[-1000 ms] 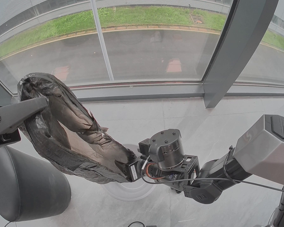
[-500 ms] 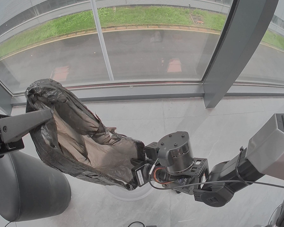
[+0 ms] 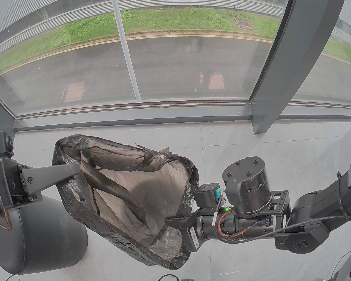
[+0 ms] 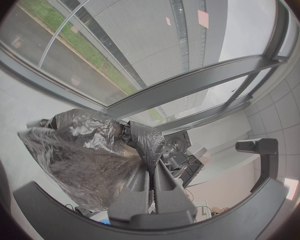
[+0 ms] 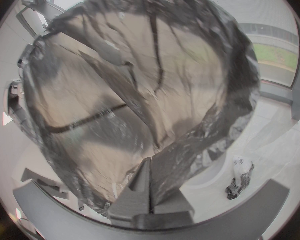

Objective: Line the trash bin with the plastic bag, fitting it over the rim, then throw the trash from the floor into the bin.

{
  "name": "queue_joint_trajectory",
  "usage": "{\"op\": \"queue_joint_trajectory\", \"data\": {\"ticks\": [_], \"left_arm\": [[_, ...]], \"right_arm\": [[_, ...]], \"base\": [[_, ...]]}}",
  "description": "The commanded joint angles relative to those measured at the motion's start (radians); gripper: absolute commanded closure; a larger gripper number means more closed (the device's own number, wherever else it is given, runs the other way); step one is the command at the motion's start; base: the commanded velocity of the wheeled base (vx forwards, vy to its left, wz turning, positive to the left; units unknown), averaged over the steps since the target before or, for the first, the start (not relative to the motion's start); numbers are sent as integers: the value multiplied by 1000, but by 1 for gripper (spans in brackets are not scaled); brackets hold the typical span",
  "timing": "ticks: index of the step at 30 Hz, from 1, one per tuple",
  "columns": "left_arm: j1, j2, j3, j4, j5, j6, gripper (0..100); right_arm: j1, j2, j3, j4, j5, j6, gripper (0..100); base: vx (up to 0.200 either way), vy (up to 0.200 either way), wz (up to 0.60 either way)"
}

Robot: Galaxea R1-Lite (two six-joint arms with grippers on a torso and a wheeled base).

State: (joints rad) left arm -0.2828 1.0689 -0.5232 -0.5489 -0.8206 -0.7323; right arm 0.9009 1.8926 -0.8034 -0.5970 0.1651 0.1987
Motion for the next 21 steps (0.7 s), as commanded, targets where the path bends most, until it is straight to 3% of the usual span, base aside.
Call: {"op": "queue_joint_trajectory", "data": {"ticks": [1,6,15,21], "left_arm": [[14,51,42,0,0,-4,100],[16,85,58,-2,1,-4,100],[24,184,49,-2,0,1,100],[24,238,60,-59,0,-2,100]], "right_arm": [[0,-81,10,54,56,22,100],[1,-115,-3,123,103,22,100],[1,-150,-39,264,106,22,100],[-5,-127,-37,272,108,21,100]], "base": [[0,0,0],[0,0,0],[0,0,0],[0,0,0]]}}
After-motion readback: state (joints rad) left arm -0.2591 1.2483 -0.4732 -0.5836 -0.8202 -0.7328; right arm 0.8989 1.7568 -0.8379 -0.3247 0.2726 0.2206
